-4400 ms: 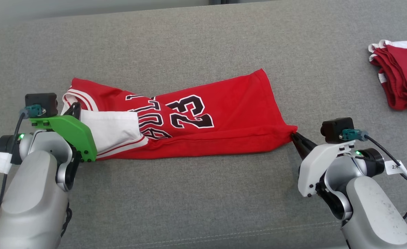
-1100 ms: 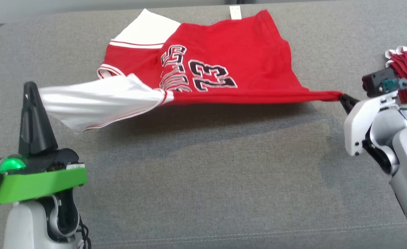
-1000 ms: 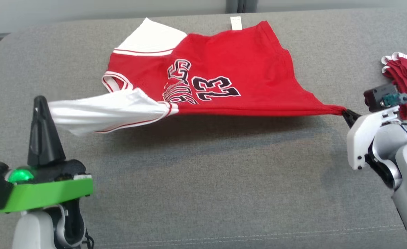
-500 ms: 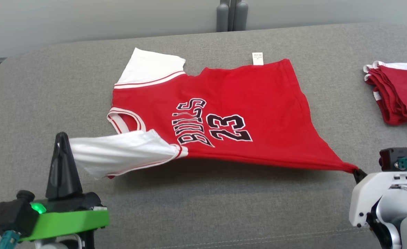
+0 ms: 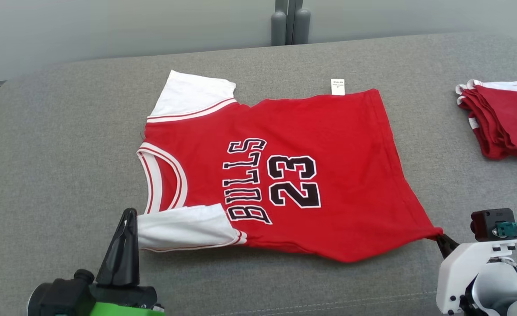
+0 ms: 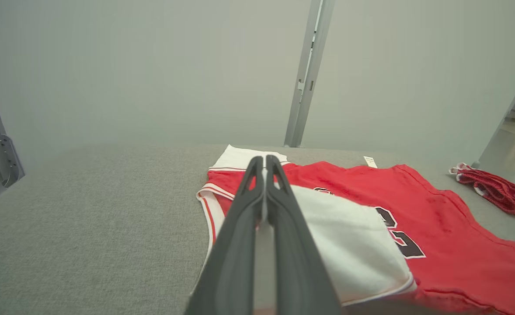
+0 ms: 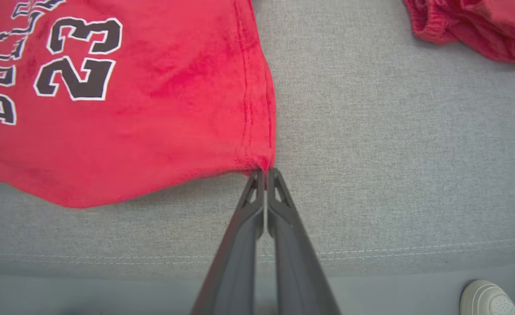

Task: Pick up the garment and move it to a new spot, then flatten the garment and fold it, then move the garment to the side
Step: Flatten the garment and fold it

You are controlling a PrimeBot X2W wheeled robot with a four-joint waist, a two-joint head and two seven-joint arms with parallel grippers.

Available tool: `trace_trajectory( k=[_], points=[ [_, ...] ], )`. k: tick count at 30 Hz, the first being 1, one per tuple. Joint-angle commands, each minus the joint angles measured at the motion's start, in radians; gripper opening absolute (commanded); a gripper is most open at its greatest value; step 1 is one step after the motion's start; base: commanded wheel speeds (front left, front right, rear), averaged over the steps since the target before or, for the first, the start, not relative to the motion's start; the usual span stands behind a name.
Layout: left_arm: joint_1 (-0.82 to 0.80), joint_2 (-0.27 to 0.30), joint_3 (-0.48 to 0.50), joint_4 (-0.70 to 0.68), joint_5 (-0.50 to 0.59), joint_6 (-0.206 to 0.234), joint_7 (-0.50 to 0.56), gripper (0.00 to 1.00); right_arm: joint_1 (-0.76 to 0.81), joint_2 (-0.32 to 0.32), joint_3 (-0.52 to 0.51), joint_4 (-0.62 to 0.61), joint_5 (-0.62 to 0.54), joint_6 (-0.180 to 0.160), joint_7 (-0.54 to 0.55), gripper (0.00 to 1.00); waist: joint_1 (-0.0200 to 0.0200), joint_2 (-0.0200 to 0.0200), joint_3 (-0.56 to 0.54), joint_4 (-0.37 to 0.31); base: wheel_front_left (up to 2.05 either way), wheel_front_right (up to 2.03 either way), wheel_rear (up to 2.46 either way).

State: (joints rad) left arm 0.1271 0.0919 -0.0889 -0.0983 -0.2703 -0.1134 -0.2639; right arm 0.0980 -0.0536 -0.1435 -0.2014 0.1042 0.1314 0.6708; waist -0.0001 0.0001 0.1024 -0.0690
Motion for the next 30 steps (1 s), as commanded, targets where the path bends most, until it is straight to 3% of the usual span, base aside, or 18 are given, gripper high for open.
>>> trace_trajectory(
  k=[1,12,30],
  points=[
    [-0.037,0.018,-0.019,0.013,0.011,-0.009,-0.001,0.0,-0.026,-0.025,0.026,-0.002,0.002,-0.002,-0.028,0.0,0.0001,-0.0001,0.003,0.003,0.0,0.0,0.0],
    [-0.232,0.048,-0.067,0.149,0.019,-0.017,-0.001,0.0,-0.199,-0.078,0.087,0.147,0.013,-0.002,-0.121,0.0,0.0001,-0.0001,0.039,0.003,0.0,0.0,0.0],
    [-0.518,0.134,-0.184,0.326,-0.008,-0.018,-0.001,0.0,-0.476,-0.078,0.096,0.438,-0.017,-0.002,-0.274,0.0,0.0001,-0.0001,0.147,0.003,0.0,0.0,0.0]
  ],
)
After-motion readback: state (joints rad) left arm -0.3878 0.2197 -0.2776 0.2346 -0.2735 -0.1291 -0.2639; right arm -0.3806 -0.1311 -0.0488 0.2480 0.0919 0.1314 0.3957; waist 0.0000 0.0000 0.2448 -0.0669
